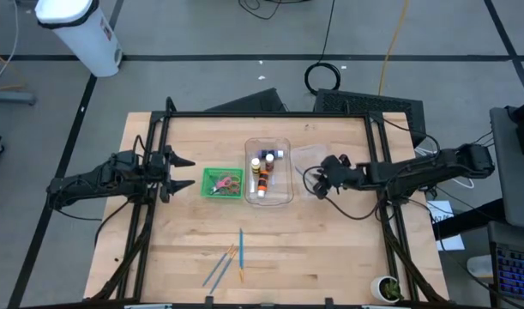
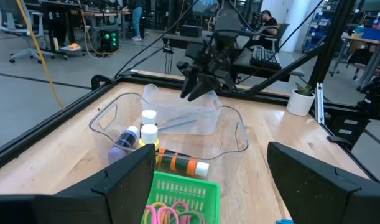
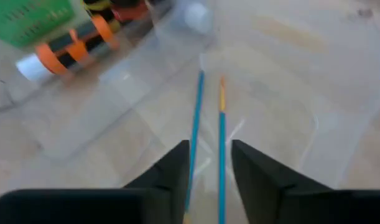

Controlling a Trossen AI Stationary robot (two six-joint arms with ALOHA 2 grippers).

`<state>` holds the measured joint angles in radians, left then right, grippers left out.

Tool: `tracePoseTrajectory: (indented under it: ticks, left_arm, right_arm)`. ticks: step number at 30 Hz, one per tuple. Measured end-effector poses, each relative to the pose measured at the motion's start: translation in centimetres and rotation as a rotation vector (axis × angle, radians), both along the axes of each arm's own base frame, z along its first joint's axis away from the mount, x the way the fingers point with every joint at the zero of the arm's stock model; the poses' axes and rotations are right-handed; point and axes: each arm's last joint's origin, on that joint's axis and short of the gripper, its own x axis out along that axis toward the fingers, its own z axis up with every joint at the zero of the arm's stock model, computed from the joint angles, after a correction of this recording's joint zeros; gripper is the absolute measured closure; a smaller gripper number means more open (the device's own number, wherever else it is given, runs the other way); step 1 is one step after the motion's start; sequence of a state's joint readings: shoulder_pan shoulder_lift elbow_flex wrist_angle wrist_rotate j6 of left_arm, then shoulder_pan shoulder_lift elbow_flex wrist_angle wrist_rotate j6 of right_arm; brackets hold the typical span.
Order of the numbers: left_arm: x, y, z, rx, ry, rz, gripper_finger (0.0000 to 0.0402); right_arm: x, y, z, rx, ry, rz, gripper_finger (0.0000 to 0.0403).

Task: Pick & Place Paint Supplies
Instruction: Put the blue paint brush into the white bin

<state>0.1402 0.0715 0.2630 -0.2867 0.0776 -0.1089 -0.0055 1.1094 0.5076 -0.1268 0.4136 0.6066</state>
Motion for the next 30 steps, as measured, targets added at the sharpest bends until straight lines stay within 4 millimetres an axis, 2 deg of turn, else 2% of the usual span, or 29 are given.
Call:
tracePoseTrajectory:
  ticks: [3,7,12,16,24,30]
  left_arm:
    - [0.0,0.0,0.0,0.000,0.000,0.000,0.0091]
    - [0.0,0.0,0.0,0.000,0.000,0.000,0.0091]
    - [0.0,0.0,0.0,0.000,0.000,0.000,0.0091]
    - [0.0,0.0,0.0,0.000,0.000,0.000,0.0091]
    - [0.0,0.0,0.0,0.000,0.000,0.000,0.0091]
    - [0.0,0.0,0.0,0.000,0.000,0.000,0.0091]
  right_arm:
    - [0.3,0.0,0.6,-0.037,-0.041,0.056,0.0241]
    - [1.1,0.5,2.3,-0.047,-0.208,0.176,0.0211]
    - [2.0,2.5,5.3,-0.121,-0.495,0.360,0.0206]
    - [2.2,5.3,7.2,-0.166,-0.702,0.519,0.0213]
    - [2.0,11.1,6.7,-0.164,-0.816,0.752,0.0222]
    - [1.9,13.1,5.9,-0.284,-0.802,0.867,0.0223]
